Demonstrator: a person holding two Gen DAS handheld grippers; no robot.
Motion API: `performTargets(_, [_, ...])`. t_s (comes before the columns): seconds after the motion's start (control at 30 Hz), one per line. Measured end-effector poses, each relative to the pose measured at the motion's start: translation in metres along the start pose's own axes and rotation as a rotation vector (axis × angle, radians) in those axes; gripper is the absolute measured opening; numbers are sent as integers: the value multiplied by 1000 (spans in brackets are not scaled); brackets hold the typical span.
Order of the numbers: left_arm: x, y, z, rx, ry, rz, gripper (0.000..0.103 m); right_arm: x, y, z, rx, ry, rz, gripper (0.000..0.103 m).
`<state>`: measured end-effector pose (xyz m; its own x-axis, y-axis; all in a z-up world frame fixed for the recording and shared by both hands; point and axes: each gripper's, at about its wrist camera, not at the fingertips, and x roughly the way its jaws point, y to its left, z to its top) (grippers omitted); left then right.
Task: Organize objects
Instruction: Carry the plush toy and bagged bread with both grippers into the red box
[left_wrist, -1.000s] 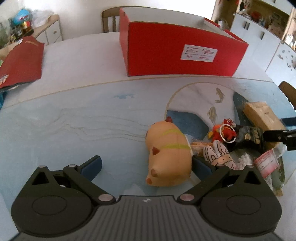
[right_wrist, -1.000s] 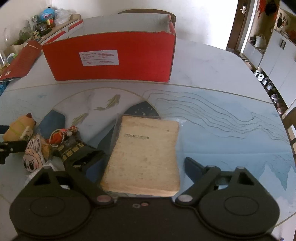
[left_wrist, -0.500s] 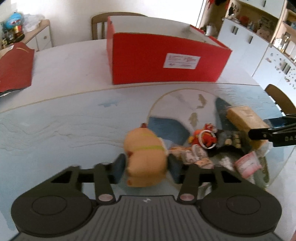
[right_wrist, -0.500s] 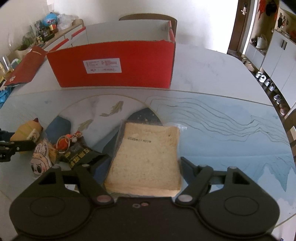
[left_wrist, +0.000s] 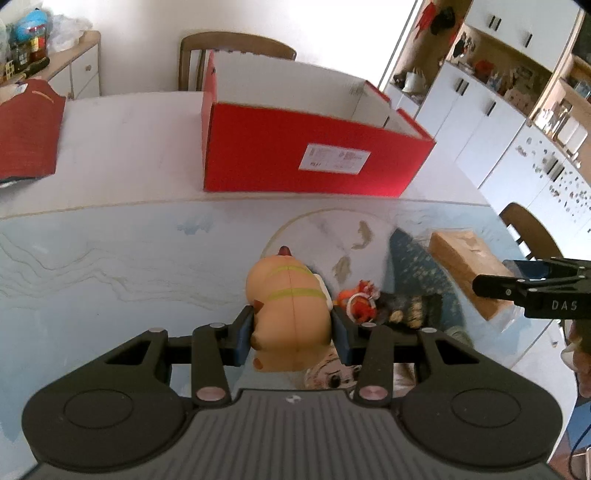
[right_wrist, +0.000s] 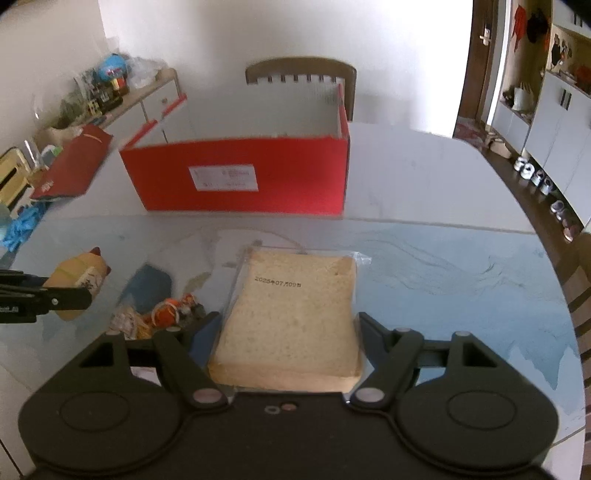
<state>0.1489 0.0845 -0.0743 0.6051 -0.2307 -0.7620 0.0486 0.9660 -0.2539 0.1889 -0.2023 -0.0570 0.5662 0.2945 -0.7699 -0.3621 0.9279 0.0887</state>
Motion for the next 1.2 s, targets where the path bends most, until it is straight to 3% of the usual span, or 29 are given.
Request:
performTargets(0.33, [-25,-22,32,26,-48,-24,42,-38,11,39,-56,-80,40,77])
performTargets(0.57, [-36,-31,73,67,-99,-19,42,-46,17,79,-110,-133,55,77])
performTargets(0.83, [-33,-36,124,103,-129,7,42,-36,22,118,-175,-179,35,77])
performTargets(1.2, [-1,-46,174,168,-118,44,42,-3,16,158,-170,-182,31,77])
